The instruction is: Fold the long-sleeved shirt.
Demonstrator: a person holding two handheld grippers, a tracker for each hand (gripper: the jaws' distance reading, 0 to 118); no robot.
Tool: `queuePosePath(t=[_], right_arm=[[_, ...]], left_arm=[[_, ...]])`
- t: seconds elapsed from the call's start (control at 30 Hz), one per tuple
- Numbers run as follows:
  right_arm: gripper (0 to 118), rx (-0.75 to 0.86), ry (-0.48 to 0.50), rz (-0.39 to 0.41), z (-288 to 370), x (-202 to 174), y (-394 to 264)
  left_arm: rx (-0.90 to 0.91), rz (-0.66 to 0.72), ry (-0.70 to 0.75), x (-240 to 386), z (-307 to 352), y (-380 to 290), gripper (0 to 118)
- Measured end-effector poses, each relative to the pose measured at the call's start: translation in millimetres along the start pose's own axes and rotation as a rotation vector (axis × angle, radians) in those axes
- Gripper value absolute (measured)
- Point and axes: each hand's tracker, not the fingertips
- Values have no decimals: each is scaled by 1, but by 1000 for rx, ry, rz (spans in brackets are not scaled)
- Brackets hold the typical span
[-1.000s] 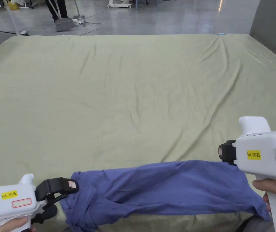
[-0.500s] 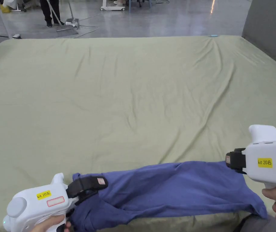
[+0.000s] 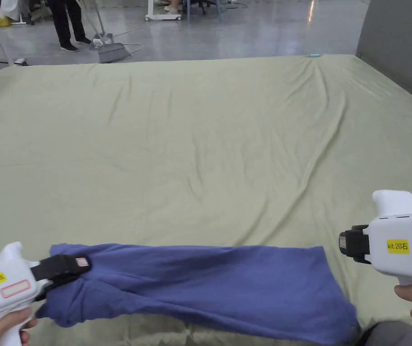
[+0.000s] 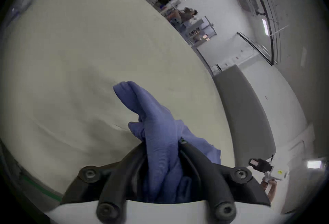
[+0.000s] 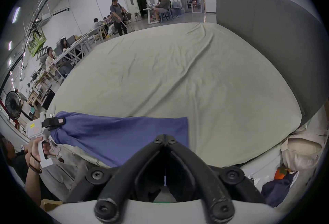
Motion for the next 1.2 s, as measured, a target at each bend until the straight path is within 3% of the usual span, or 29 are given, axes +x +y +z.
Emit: queuePosePath(t=[0.23,0.4,0.47,0.53,0.73,0.93,1.1,1.17,1.2], right_arm=[[0,-9,42,-3,-14,-9,4],[0,-5,66,5,-14,-12,2],[0,-5,70,5,-14,-12,1],[0,-1,68,5,-14,-9,-2],[0,12,47,-22,-5,10,-9],[0,26,17,-75,4,33,-16],[0,28,-2,-109,5,45,-20],[0,23,-5,-116,2,47,-21],[0,20,-5,-119,0,47,-22]], left_arm=[[77,4,220,-14,65,20,7],[24,-149,252,63,57,2,7],[14,-156,262,99,45,-6,7],[-15,-232,209,134,23,-18,7],[-173,-417,254,199,-78,-60,7],[-353,-456,236,220,-165,-114,7],[-378,-482,223,228,-185,-143,8],[-386,-494,206,231,-186,-145,13],[-394,-515,187,231,-185,-144,25]])
